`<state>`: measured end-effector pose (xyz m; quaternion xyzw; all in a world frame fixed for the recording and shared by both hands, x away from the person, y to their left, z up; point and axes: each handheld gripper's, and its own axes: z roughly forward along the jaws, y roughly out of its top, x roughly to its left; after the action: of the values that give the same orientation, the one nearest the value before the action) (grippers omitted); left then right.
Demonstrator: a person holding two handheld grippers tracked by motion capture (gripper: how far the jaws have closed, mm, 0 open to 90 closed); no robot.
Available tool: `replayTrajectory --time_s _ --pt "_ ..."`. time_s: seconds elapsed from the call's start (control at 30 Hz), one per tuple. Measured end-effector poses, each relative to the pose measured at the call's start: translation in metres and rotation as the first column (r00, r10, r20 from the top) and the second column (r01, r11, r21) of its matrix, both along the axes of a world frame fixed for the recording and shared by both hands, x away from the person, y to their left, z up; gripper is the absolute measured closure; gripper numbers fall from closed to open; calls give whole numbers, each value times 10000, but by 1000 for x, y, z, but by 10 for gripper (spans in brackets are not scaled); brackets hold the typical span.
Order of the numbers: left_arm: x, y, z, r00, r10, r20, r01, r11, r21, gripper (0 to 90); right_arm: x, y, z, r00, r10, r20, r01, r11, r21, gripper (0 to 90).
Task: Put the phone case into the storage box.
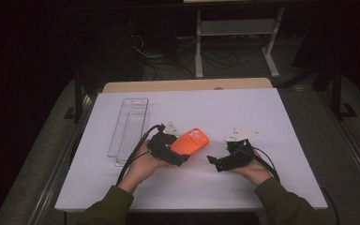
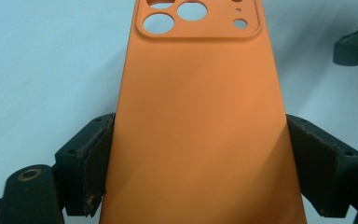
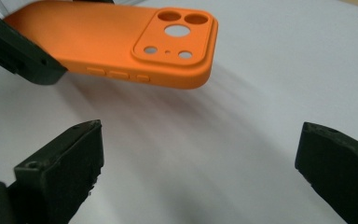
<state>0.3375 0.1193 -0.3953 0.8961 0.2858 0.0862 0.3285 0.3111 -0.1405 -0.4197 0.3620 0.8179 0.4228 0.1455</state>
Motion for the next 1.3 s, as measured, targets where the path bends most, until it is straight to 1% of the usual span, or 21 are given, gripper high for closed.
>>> replayTrajectory --time_s 0.17,0.23,0.27,0.33,0.37,0.43,0.47,0.77,0.87,0.9,1.03,1.2,1.23,1.3 --pt "0 1 0 10000 -29 1 29 10000 -32 159 -2 5 -4 9997 100 228 -86 9980 -631 5" --pt "0 1 0 10000 -33 -2 33 10000 -32 159 -3 7 -4 9995 158 267 -139 9975 -692 5" --pt "0 1 0 10000 -23 0 23 10000 -71 159 -3 8 -4 9990 198 408 -166 9969 -773 5" --pt "1 2 0 10000 -41 7 41 10000 -70 159 -5 9 -4 9984 199 522 -154 9963 -842 5" --pt "1 2 1 10000 -60 -6 59 10000 -46 159 -4 9 -4 9963 354 783 -263 9930 -1150 5" --pt "1 2 0 10000 -66 -19 65 10000 -54 159 -6 10 -4 9951 348 928 -229 9918 -1260 5" --pt "1 2 0 10000 -65 -45 65 10000 -60 159 -5 9 -5 9936 414 1052 -263 9896 -1412 5" --pt "0 1 -1 9999 -141 -95 141 9999 -48 159 -7 9 -5 9872 435 1532 -163 9845 -1744 5" --pt "0 1 -1 9998 -146 -110 146 9999 -51 159 -8 9 -4 9830 467 1774 -135 9829 -1839 5" --pt "0 1 -1 9998 -152 -110 151 9999 -48 159 -9 9 -4 9830 438 1781 -110 9834 -1810 5" --pt "0 1 0 9999 -139 -88 139 9999 -63 159 -9 9 -4 9793 443 1973 -50 9807 -1957 5" --pt "0 1 -1 9998 -180 -81 180 9998 -31 159 -10 10 -5 9769 480 2082 -24 9769 -2136 5" --pt "0 1 -1 9996 -262 -47 262 9997 19 159 -10 10 -5 9751 566 2143 -82 9754 -2203 5" --pt "0 1 -1 9996 -269 -43 269 9996 5 159 -11 10 -5 9714 605 2296 -54 9724 -2332 5"
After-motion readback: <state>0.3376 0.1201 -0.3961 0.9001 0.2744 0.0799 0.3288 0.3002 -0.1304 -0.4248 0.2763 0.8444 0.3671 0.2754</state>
